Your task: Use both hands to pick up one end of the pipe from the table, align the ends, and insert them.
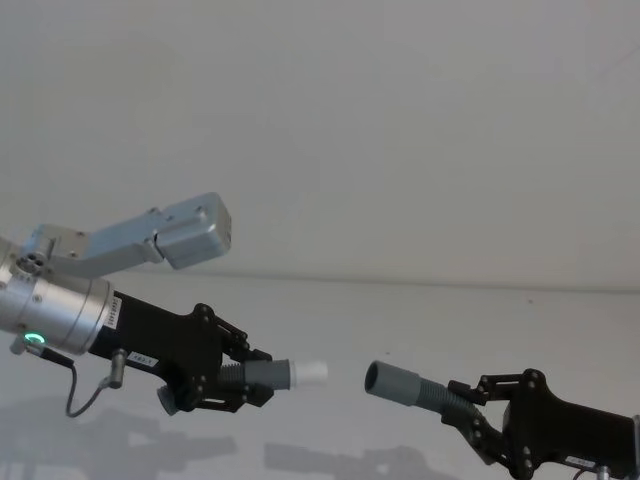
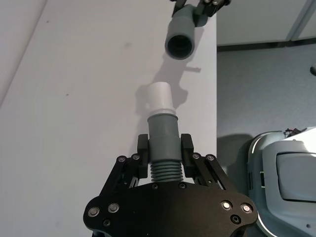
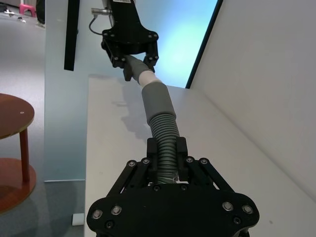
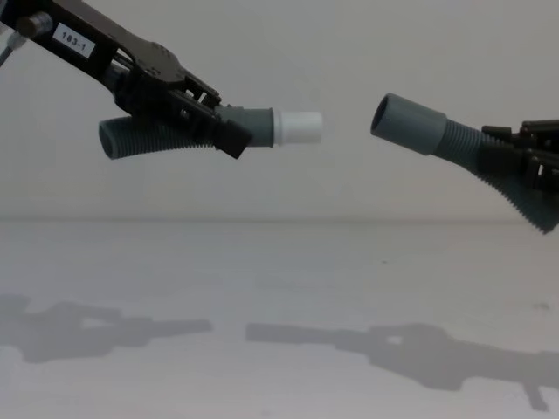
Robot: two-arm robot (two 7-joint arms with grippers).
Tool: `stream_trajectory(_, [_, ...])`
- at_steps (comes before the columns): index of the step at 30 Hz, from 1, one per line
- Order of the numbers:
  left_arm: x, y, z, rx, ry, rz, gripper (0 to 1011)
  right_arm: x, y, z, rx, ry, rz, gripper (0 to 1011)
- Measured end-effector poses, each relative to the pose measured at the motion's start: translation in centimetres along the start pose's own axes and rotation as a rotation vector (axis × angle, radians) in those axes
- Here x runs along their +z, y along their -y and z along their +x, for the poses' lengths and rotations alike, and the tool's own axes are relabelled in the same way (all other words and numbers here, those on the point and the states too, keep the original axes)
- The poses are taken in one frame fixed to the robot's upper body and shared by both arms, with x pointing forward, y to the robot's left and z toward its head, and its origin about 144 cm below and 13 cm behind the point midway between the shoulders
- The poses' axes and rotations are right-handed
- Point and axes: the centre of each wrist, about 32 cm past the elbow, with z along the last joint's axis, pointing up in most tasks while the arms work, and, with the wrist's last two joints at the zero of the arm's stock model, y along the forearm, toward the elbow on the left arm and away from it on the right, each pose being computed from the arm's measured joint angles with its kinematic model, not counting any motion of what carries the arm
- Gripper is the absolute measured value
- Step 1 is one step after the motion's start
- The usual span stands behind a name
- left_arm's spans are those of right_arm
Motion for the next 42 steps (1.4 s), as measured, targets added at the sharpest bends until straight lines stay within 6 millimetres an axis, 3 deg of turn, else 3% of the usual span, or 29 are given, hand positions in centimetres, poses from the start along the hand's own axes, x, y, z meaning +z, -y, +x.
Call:
stream_trajectory(22, [0.3,-0.2,0.4,0.019,0.006,0.029,355,0.0,0.1,0.2,0.011,0.021,0.006,194])
stream_trajectory(42, [1.7,0.0,2.6,-0.118,0.060,0.046,356,0.0,0.1,0.2,0.014,0.024,0.006,194])
